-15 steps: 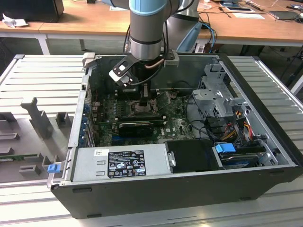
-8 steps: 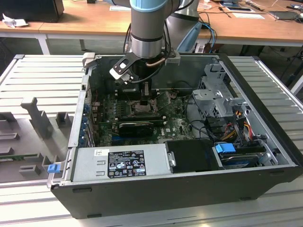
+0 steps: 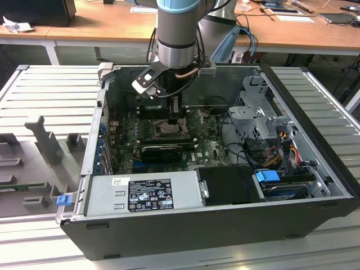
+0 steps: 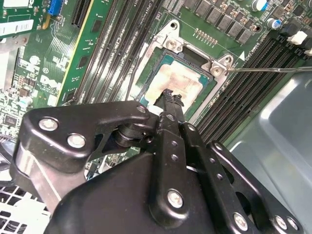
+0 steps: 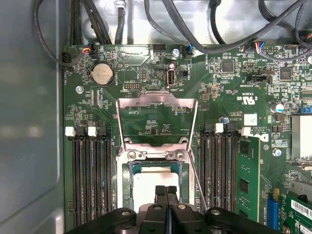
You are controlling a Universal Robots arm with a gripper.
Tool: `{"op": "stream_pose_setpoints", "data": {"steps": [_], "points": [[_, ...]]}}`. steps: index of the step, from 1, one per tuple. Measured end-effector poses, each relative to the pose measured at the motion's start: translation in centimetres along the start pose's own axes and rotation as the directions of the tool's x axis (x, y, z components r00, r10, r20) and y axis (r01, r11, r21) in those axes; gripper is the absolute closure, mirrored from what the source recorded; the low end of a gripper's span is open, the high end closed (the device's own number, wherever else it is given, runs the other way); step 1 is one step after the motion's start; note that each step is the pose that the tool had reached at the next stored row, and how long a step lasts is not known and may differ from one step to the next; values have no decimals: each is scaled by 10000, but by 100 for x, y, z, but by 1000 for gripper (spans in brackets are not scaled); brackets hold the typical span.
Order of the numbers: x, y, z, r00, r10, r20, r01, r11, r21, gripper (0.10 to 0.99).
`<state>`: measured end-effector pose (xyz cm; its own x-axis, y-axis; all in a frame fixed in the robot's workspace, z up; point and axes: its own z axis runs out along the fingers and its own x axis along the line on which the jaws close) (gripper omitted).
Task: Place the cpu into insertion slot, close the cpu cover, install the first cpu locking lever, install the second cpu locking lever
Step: 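Close the cpu cover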
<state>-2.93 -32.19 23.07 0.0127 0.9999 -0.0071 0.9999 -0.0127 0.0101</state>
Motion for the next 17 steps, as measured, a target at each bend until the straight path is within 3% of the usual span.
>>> {"op": "stream_pose_setpoints", "data": {"steps": [17], "points": [[1, 1, -27, 10000, 0, -3, 0, 10000, -1, 980]]}}
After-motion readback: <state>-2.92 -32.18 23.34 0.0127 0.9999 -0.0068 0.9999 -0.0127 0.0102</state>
